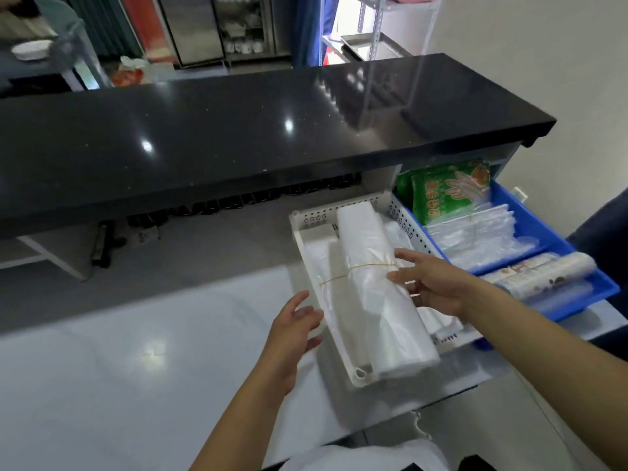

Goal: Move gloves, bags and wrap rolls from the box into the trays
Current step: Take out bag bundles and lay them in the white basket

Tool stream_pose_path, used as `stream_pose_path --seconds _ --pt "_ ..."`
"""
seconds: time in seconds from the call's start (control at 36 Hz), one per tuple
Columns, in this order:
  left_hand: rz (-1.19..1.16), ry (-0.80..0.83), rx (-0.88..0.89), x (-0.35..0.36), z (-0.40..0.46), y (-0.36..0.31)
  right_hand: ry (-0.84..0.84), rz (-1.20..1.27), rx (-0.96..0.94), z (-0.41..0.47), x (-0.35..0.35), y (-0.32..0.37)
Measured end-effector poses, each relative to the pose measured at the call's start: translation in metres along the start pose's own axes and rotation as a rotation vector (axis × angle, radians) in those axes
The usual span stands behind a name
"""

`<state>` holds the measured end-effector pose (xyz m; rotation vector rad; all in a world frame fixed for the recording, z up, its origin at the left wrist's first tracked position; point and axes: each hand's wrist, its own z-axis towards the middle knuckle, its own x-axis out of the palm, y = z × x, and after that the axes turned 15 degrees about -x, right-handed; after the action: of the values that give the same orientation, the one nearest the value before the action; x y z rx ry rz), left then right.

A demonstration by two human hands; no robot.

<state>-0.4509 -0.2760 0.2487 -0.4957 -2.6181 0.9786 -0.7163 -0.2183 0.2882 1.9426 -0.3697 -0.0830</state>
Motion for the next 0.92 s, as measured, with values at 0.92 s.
stream_pose_path --seconds 0.92 --pt "0.014 -0.062 -0.001 0.018 0.006 0.008 0.582 -1.525 -0.443 -0.008 0.045 -0.070"
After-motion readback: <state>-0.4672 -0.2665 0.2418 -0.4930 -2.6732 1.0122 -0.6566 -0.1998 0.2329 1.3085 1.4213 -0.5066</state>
